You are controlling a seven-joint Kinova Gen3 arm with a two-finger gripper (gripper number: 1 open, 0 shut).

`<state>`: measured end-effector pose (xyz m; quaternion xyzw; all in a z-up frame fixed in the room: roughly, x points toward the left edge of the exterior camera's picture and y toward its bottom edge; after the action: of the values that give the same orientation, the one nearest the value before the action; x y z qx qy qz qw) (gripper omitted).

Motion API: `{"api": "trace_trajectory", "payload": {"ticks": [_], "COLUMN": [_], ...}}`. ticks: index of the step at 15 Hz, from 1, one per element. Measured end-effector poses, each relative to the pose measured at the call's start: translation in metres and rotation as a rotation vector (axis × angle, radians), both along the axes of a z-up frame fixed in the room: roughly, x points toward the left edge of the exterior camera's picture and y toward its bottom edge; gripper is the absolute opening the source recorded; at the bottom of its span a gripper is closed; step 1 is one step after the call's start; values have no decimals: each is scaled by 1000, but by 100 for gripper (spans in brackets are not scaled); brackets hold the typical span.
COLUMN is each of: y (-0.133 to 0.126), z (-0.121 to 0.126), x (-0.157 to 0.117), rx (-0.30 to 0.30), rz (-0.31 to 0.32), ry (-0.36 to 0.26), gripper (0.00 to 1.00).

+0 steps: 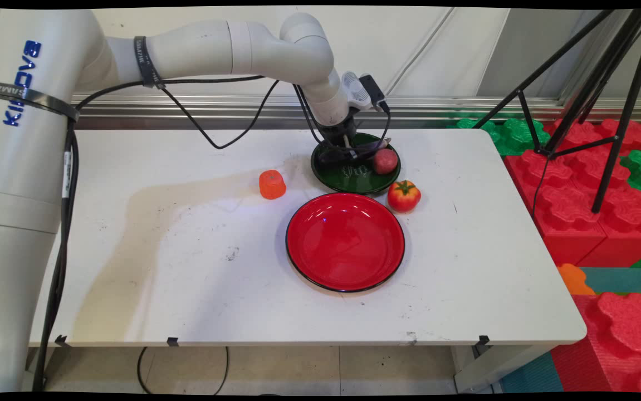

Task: Pick up the eggplant from the green plate, then place the picked object on the red plate

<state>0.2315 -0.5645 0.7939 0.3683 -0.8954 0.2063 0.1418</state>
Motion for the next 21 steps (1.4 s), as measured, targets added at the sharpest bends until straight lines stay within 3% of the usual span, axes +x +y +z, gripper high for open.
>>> {"api": "trace_trajectory", "payload": {"ticks": [8, 15, 21], "y": [9, 34, 83], "z": [13, 59, 104], "x": [-4, -7, -17], "rx": [-36, -109, -133], "rz": [40, 93, 143], "ry": [-16, -46, -43], "gripper": [0, 0, 0]}}
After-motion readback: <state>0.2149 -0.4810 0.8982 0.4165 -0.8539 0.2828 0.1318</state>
